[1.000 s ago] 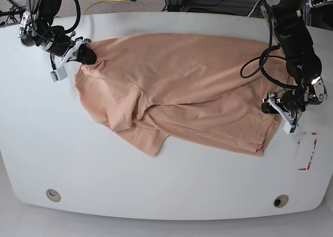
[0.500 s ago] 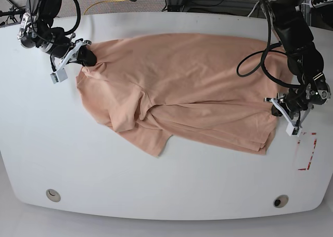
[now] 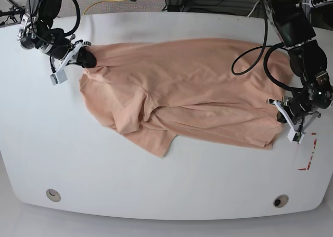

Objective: Fold the T-shirt properly
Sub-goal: 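Lift and drag the shirt with both grippers, folding it lengthwise, then release the left gripper and move it to the folded shirt edge, then grasp the shirt edge with the left gripper and pull it taut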

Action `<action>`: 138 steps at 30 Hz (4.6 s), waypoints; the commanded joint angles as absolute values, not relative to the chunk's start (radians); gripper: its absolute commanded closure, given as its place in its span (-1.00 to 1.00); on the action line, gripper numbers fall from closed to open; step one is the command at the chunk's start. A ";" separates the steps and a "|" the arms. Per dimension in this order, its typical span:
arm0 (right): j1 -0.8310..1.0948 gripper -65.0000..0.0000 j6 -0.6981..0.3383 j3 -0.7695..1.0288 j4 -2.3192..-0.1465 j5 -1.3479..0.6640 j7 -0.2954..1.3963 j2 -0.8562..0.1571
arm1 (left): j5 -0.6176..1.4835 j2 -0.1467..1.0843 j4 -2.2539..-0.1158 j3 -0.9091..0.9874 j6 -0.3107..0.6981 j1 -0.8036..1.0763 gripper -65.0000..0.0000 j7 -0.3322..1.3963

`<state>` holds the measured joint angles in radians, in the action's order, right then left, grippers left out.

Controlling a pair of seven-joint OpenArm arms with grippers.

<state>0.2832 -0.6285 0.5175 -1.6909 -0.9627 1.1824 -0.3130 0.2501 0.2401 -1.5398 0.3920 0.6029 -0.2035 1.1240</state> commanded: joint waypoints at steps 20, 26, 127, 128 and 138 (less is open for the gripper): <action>0.015 1.00 -0.628 0.527 -1.667 -0.981 1.167 -0.414 | 0.252 0.252 -1.662 0.386 0.659 -0.306 1.00 1.156; -0.134 1.00 -0.633 0.521 -1.624 -0.983 1.167 -0.473 | 0.251 0.248 -1.662 0.423 0.659 -0.424 1.00 1.156; -0.331 1.00 -0.630 0.435 -1.386 -0.869 1.139 -0.596 | 0.547 0.170 -1.415 0.318 0.593 -0.446 1.00 1.116; -0.343 1.00 -0.630 0.435 -1.386 -0.869 1.139 -0.595 | 0.555 0.177 -1.428 0.318 0.593 -0.450 1.00 1.119; -0.550 1.00 -0.631 0.421 -1.383 -0.785 1.147 -0.595 | 0.572 0.222 -1.552 0.318 0.591 -0.601 1.00 1.139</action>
<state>-0.4973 -0.6296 0.4171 -1.3659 -0.7948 1.1736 -0.5690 0.5602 0.2058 -1.5265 0.3141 0.5922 -0.5453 1.1606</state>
